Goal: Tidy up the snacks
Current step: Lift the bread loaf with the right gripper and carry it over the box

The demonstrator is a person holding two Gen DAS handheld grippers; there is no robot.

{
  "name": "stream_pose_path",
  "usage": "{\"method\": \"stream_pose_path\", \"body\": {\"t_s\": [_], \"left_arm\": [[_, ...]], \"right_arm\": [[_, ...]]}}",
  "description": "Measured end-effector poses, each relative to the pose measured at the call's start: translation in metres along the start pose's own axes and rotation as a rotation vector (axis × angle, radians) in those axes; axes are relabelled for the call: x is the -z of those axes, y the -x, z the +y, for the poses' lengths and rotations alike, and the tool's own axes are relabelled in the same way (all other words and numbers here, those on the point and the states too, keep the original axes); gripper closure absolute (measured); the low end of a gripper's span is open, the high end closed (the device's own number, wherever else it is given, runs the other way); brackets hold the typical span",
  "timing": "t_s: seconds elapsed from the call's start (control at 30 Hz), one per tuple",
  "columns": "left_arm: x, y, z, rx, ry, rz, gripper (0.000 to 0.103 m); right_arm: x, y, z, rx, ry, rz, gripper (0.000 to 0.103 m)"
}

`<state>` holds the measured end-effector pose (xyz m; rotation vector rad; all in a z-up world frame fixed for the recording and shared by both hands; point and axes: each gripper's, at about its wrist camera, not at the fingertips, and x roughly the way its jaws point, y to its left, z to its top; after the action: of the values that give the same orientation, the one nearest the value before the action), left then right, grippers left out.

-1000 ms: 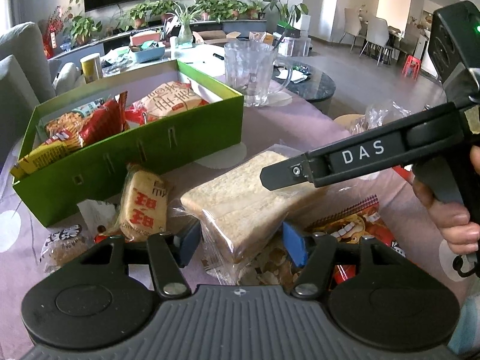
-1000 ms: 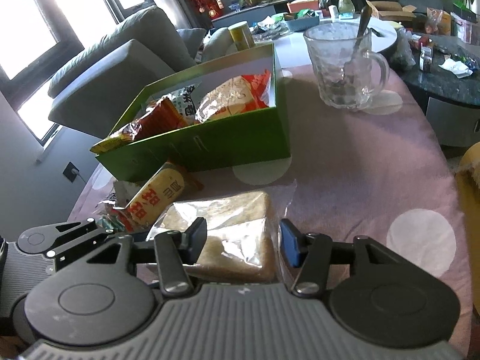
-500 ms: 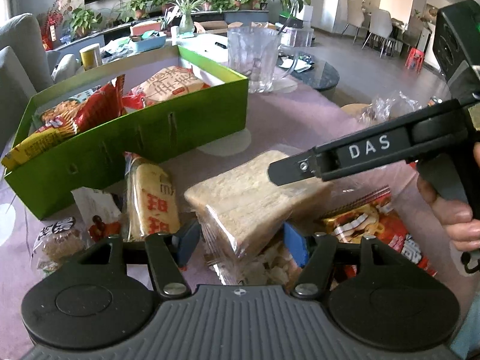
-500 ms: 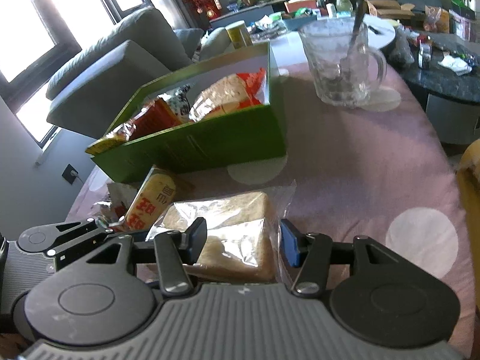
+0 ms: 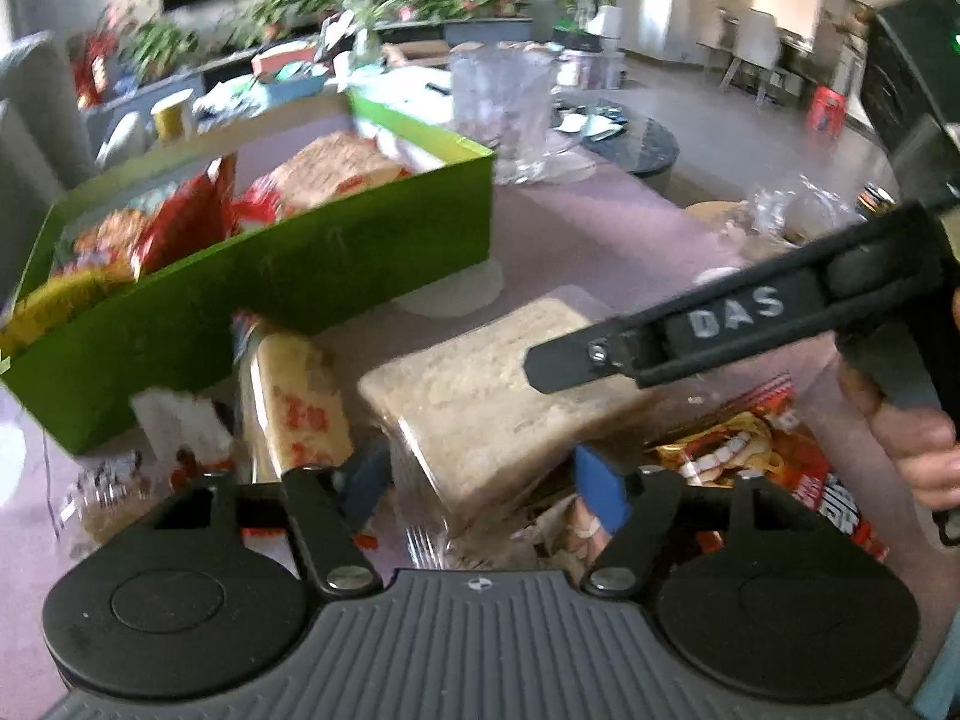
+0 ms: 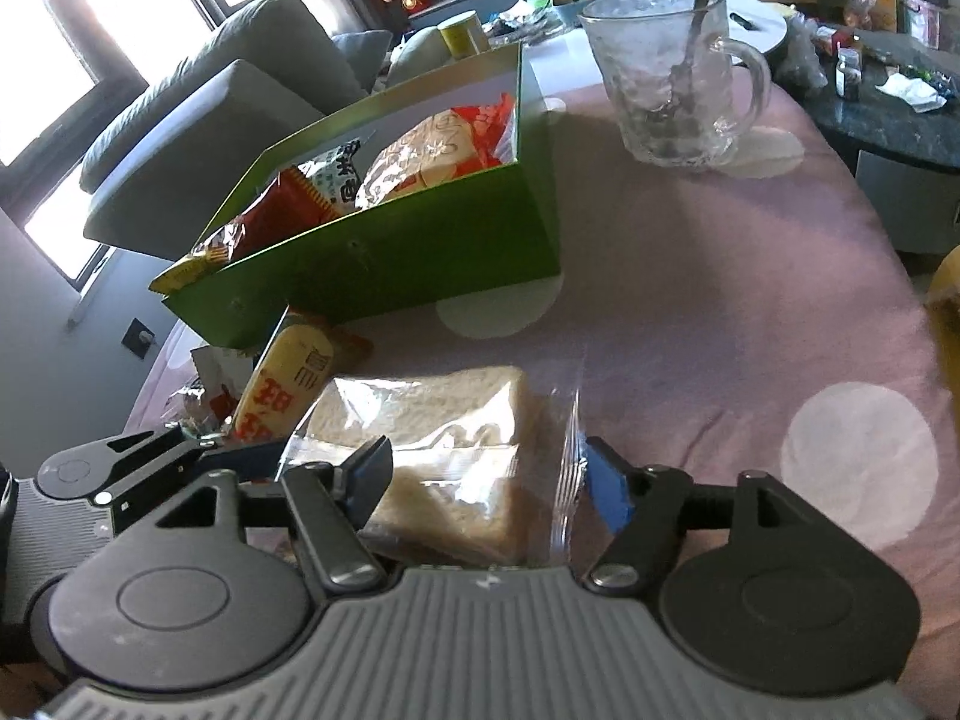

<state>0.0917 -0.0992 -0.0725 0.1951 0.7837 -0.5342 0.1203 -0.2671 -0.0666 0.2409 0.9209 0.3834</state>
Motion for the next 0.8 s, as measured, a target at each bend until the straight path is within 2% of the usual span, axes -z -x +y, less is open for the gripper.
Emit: {"method": "stream_pose_path", "body": {"t_s": [0.1, 0.3, 0.53, 0.8], "left_arm": [[-0.004, 0.01, -0.001, 0.022, 0.015, -0.028, 0.041], [-0.014, 0.032, -0.005, 0.017, -0.006, -0.097, 0.041], [-0.033, 0.048, 0.002, -0.017, -0.028, -0.165, 0.041], [-0.048, 0.058, 0.018, -0.084, -0.041, -0.22, 0.041]], "right_arm": [[-0.002, 0.008, 0.007, 0.01, 0.026, -0.02, 0.068], [-0.007, 0.031, 0.01, 0.003, 0.024, -0.085, 0.069], [-0.021, 0.047, 0.02, -0.016, 0.034, -0.161, 0.069], [-0.043, 0.044, 0.034, -0.06, 0.041, -0.232, 0.068]]}}
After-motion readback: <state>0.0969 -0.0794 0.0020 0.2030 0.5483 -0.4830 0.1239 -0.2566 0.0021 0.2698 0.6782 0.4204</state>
